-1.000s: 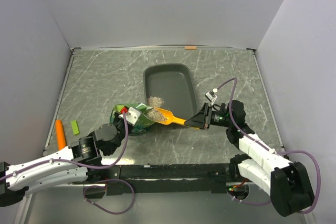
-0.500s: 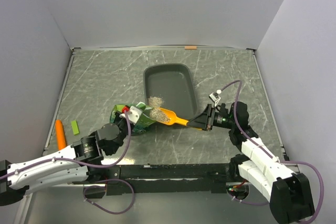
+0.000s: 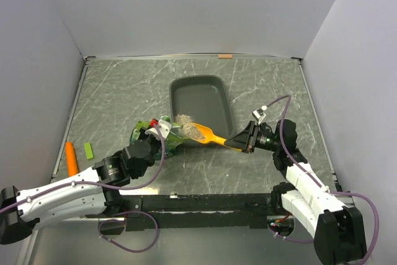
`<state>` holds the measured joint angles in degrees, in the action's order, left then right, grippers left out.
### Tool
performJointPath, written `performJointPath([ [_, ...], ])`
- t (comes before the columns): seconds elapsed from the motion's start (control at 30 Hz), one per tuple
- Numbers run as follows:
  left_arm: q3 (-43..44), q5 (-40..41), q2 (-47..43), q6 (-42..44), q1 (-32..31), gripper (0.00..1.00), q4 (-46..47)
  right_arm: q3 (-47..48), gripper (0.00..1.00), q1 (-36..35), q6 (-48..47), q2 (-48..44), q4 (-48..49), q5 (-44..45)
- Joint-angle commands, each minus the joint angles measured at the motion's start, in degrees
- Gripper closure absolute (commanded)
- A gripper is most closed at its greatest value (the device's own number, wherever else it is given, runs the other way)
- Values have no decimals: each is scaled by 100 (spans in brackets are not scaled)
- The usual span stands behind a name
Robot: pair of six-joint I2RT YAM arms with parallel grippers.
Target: Fill the litter box with clean litter
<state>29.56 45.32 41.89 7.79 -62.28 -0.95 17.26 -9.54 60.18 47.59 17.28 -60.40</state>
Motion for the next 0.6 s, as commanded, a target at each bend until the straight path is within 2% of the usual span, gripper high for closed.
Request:
performJointPath([
  [0.0, 147, 205, 135, -190, 199, 99, -318, 260, 100, 294, 37, 92, -57, 99],
  [0.23, 146, 109, 337, -181, 243, 99, -230, 340, 100, 611, 72, 294, -23, 239],
  [0.37, 164, 39, 364, -181, 243, 99, -204, 497, 100, 629, -85, 540, -58, 634],
  [0.5, 155, 29, 250, -190, 252, 99, -230, 919, 100, 611, -760, 900, -706, 1440],
  [0.57, 155, 29, 144, -190, 252, 99, -239, 1323, 100, 515, -1472, 979, -1593, 1942],
])
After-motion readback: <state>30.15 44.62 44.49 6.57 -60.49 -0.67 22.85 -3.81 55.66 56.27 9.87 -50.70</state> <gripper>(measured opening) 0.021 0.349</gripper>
